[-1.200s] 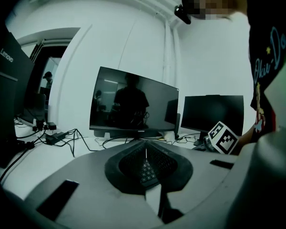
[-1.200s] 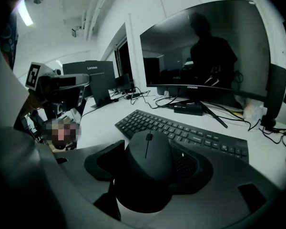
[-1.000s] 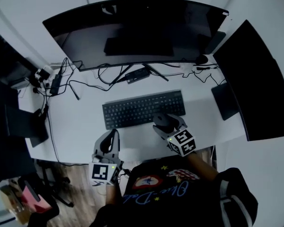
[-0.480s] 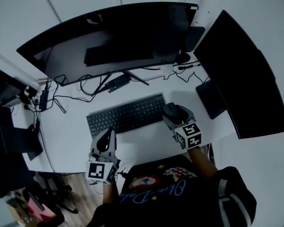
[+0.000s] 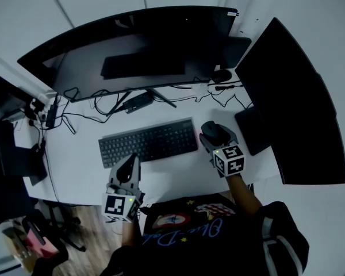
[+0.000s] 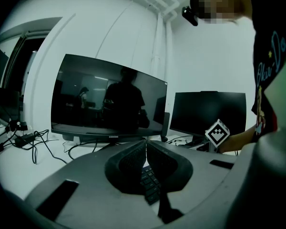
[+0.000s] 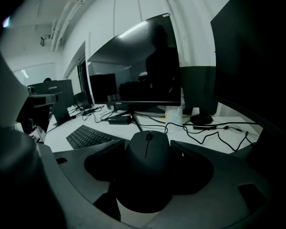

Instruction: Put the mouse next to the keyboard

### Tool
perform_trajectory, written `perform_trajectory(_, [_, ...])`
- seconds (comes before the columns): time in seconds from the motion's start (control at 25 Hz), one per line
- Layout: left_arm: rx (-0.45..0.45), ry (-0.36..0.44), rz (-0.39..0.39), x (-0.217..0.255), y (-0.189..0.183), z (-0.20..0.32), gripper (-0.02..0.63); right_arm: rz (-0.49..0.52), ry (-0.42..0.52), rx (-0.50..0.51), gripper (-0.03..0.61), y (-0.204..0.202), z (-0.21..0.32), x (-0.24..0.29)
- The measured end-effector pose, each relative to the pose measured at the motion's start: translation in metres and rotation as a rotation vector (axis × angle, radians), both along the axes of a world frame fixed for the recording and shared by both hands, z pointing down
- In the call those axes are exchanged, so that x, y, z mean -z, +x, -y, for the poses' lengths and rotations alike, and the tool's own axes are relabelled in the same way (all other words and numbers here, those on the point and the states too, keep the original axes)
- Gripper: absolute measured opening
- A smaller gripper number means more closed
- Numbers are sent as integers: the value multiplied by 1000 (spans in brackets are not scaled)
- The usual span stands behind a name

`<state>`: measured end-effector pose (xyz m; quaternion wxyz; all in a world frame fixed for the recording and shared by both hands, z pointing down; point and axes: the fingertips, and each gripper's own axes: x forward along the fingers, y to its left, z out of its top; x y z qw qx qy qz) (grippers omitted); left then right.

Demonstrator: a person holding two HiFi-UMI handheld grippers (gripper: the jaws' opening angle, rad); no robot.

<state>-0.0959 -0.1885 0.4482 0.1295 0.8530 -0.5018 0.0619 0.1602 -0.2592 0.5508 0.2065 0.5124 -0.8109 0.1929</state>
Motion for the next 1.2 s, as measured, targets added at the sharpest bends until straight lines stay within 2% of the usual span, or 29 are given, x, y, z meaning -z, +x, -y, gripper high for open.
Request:
perform_trajectory(0.52, [85, -44, 36, -5, 2, 7, 4, -44, -100, 52, 282, 5, 24, -52])
perform_trajectory(1.2, [98, -90, 64, -15, 4, 15, 5, -125, -156, 92, 282, 1, 27, -94])
